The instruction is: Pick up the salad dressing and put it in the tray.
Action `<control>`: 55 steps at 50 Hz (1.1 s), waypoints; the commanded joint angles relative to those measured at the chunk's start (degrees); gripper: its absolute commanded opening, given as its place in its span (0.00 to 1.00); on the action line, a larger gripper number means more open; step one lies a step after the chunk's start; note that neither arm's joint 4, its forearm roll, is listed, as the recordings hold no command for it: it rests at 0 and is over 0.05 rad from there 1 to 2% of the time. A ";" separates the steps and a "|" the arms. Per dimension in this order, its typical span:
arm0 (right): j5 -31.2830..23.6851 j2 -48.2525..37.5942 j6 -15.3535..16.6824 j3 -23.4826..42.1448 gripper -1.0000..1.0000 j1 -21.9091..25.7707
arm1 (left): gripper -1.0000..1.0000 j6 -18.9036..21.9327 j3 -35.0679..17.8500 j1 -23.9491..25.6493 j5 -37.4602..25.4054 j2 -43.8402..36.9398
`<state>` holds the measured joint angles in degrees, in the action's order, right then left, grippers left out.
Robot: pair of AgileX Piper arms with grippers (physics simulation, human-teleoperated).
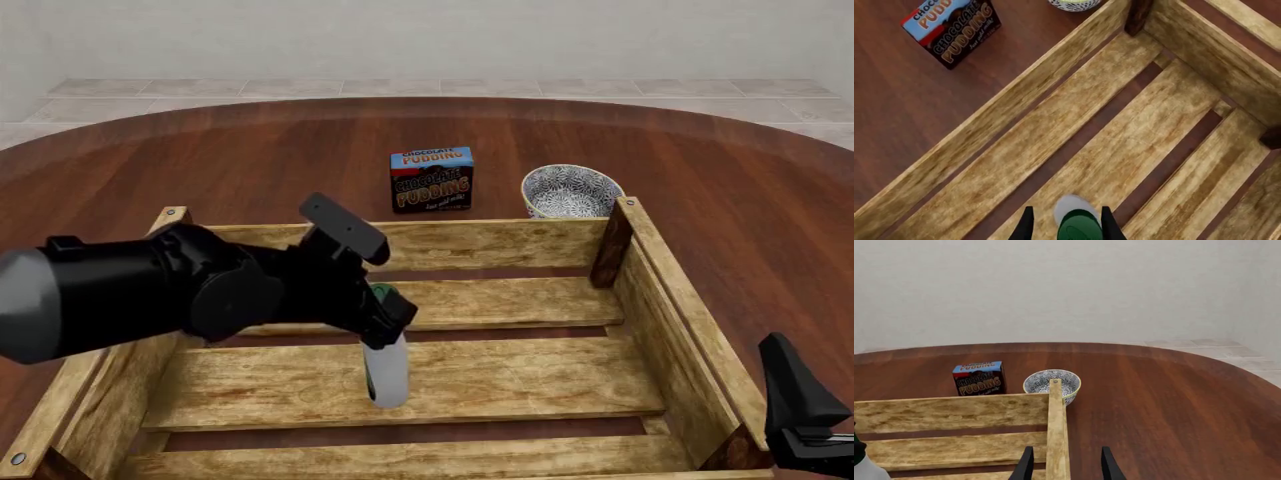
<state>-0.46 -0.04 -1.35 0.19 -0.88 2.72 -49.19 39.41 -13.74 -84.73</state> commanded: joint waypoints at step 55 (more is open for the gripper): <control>0.06 0.01 0.01 -0.07 1.00 0.07 | 1.00 1.73 -3.49 1.22 -4.33 3.59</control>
<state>-0.45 -0.03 -1.39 0.18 -0.86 4.26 -51.91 40.47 -17.09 -81.92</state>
